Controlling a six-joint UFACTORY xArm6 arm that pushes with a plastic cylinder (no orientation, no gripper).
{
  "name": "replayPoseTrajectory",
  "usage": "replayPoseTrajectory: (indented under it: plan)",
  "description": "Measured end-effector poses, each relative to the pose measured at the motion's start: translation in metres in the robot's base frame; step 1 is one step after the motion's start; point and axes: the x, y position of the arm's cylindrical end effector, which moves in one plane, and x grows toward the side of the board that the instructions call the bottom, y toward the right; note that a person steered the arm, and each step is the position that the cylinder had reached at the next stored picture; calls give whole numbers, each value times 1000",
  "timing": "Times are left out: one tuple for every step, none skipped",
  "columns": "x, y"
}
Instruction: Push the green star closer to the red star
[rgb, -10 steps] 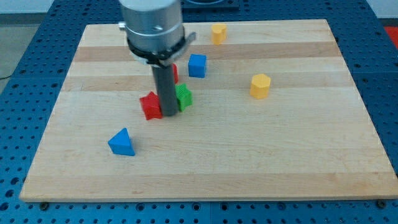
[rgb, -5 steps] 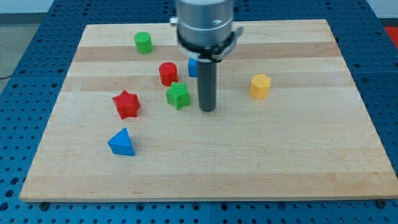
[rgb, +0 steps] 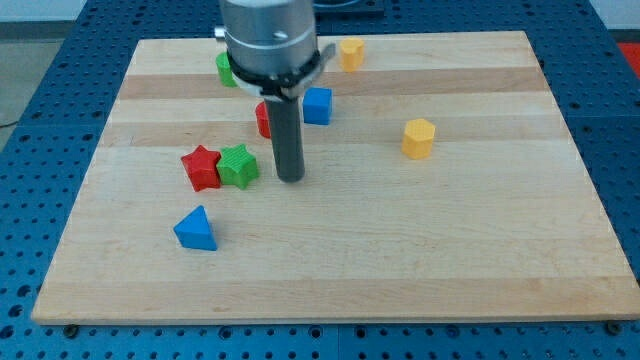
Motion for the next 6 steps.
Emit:
replayPoseTrajectory:
  plan:
    - [3,-10]
    - [-7,-25]
    - [-18,-43]
    - [-18,-62]
    - [-17,-60]
    - [-28,4]
